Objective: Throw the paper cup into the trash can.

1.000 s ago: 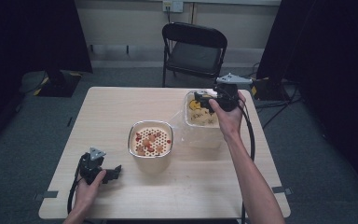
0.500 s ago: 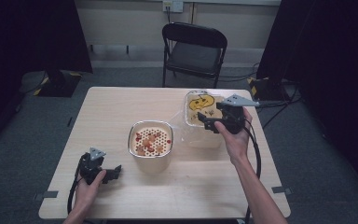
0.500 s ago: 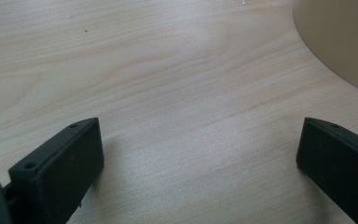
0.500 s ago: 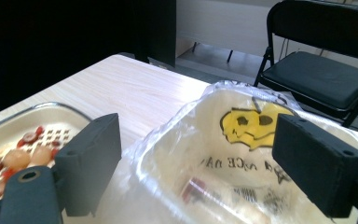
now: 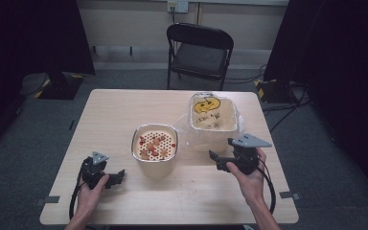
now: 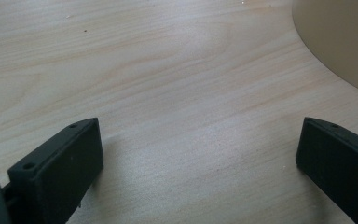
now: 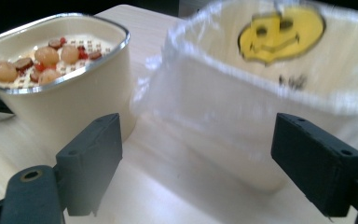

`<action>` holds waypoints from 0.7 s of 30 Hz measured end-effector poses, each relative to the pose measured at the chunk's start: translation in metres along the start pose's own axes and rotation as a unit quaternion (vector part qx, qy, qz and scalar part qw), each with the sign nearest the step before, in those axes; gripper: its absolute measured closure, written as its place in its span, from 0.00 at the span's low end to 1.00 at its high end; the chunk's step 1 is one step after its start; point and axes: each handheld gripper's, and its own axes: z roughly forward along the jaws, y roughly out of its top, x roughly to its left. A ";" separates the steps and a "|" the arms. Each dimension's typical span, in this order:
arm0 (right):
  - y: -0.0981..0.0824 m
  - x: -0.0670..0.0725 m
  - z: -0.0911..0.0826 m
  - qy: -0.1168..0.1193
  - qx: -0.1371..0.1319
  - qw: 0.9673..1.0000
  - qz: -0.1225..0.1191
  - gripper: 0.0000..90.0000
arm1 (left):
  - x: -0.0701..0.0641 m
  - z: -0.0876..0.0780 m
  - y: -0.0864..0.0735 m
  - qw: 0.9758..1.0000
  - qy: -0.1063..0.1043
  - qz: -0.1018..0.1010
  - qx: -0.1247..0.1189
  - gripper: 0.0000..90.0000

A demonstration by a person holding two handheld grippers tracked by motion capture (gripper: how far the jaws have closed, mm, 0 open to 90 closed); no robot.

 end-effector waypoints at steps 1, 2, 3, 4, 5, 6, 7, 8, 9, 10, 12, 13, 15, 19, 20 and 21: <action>-0.007 -0.001 0.001 -0.002 0.006 1.000 0.005 0.18 | 0.000 0.000 0.000 1.000 0.001 0.000 0.000 0.00; -0.017 -0.001 0.003 -0.003 0.016 1.000 0.006 0.18 | 0.000 0.000 0.000 1.000 0.000 0.000 0.000 0.00; -0.023 -0.001 0.004 0.000 0.022 1.000 0.008 0.18 | 0.000 0.000 0.000 1.000 0.000 0.000 0.000 0.00; -0.023 -0.001 0.004 0.000 0.022 1.000 0.008 0.18 | 0.000 0.000 0.000 1.000 0.000 0.000 0.000 0.00; -0.031 -0.002 0.006 0.002 0.030 0.999 0.014 0.18 | 0.000 0.000 0.000 1.000 0.000 0.001 0.001 0.00; -0.046 -0.004 0.012 0.001 0.049 0.999 0.019 0.18 | 0.000 0.000 0.000 1.000 0.001 0.001 0.000 0.00; -0.051 -0.004 0.013 0.003 0.053 0.998 0.024 0.18 | 0.000 0.000 0.000 1.000 0.000 0.001 0.000 0.00; -0.051 -0.004 0.013 0.003 0.053 0.998 0.024 0.18 | 0.000 0.000 0.000 1.000 0.000 0.001 0.000 0.00; -0.058 -0.005 0.015 0.003 0.057 0.998 0.031 0.18 | 0.000 0.000 0.000 1.000 -0.002 0.002 0.000 0.00; -0.066 -0.006 0.017 0.000 0.064 0.997 0.035 0.18 | 0.000 0.000 0.000 1.000 -0.002 0.002 0.001 0.00; -0.081 -0.008 0.023 -0.006 0.086 0.996 0.036 0.18 | 0.000 0.000 0.000 1.000 -0.002 0.002 0.001 0.00; -0.081 -0.008 0.023 -0.006 0.086 0.996 0.036 0.18 | 0.000 0.000 0.000 1.000 -0.002 0.002 0.001 0.00; -0.089 -0.010 0.027 -0.007 0.104 0.994 0.038 0.18 | 0.001 0.000 0.000 1.000 -0.002 0.003 0.000 0.00; -0.097 -0.011 0.036 -0.020 0.130 0.991 0.030 0.17 | 0.001 0.000 0.000 1.000 -0.003 0.004 0.000 0.00; -0.099 -0.010 0.038 -0.027 0.136 0.990 0.025 0.17 | 0.001 0.000 0.000 1.000 -0.003 0.004 0.000 0.00; -0.100 -0.010 0.040 -0.034 0.136 0.990 0.020 0.17 | 0.001 0.000 0.000 1.000 -0.003 0.004 0.000 0.00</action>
